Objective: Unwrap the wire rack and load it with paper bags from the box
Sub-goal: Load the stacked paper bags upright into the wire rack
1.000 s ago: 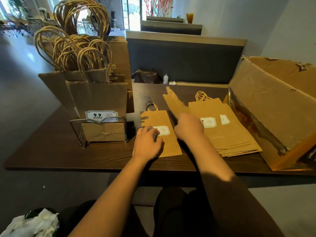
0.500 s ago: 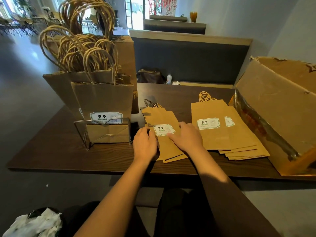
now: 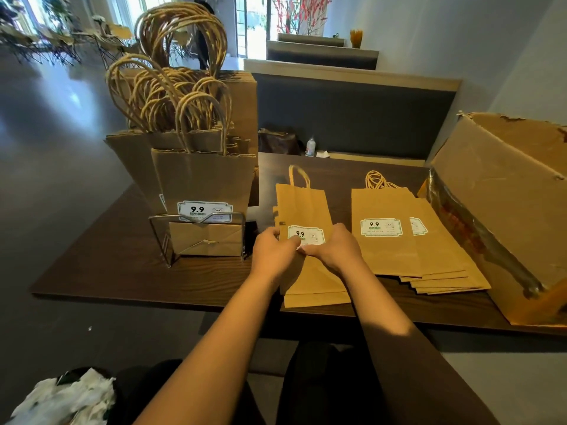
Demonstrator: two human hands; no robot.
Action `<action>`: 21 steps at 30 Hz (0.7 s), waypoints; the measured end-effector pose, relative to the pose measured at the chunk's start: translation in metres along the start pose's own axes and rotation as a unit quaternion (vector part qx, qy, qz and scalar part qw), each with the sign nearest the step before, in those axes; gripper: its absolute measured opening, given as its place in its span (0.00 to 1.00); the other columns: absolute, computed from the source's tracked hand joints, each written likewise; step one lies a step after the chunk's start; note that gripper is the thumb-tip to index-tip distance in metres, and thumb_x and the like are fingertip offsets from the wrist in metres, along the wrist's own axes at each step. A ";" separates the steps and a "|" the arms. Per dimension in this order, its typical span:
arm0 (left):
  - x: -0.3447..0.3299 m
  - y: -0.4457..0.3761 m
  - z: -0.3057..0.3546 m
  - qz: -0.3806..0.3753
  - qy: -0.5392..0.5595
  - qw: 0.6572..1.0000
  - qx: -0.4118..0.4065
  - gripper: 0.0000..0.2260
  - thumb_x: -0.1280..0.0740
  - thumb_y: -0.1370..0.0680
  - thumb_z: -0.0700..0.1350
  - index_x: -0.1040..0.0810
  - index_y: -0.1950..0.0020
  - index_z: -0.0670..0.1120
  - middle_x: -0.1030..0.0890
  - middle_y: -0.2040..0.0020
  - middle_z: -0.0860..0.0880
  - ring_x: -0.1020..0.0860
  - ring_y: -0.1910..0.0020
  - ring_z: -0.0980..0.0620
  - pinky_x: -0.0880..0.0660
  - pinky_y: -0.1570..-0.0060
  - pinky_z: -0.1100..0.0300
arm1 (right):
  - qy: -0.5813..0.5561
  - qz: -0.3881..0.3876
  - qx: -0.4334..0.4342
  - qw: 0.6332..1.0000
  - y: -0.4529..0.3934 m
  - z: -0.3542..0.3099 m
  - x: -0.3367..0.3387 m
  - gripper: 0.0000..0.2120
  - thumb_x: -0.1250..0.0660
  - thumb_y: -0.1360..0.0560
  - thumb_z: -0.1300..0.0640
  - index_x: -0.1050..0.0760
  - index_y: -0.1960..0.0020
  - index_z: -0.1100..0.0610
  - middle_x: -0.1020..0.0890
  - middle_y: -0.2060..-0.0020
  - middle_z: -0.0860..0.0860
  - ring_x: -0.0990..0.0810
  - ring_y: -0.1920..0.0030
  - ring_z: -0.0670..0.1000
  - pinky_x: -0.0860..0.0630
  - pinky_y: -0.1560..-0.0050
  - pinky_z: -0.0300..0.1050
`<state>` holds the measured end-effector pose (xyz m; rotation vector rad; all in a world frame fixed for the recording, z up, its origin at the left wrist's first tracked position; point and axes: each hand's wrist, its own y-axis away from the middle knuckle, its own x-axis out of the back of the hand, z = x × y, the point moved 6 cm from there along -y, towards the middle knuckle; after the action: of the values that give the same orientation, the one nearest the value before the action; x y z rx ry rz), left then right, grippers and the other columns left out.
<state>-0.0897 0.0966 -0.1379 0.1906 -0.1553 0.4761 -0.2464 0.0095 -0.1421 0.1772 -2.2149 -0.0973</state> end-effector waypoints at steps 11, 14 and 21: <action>0.007 0.019 0.010 -0.027 0.221 0.975 0.030 0.25 0.32 0.22 0.30 0.35 0.33 0.51 0.15 0.46 0.45 0.15 0.50 0.48 0.18 0.61 0.58 | -0.205 -0.030 0.011 0.978 0.022 0.001 0.016 0.38 0.17 0.40 0.39 0.31 0.39 0.51 0.19 0.43 0.50 0.19 0.45 0.51 0.20 0.49 0.52; 0.011 0.022 0.033 -0.044 0.209 0.976 -0.042 0.22 0.32 0.21 0.32 0.32 0.33 0.51 0.13 0.47 0.46 0.15 0.47 0.47 0.17 0.48 0.50 | -0.346 0.011 0.037 0.937 0.031 -0.001 0.036 0.30 0.17 0.34 0.54 0.28 0.38 0.53 0.17 0.45 0.50 0.17 0.49 0.47 0.19 0.56 0.45; 0.032 0.022 0.077 -0.052 0.080 0.974 -0.207 0.12 0.29 0.20 0.41 0.21 0.38 0.52 0.16 0.44 0.53 0.18 0.43 0.55 0.20 0.42 0.55 | -0.415 0.113 0.157 0.889 0.047 -0.018 0.085 0.24 0.22 0.28 0.60 0.26 0.36 0.53 0.14 0.46 0.47 0.15 0.46 0.45 0.18 0.46 0.44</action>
<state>-0.0800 0.1131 -0.0534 -0.2466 -0.0828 0.3437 -0.2871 0.0421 -0.0575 0.0488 -3.0832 0.3905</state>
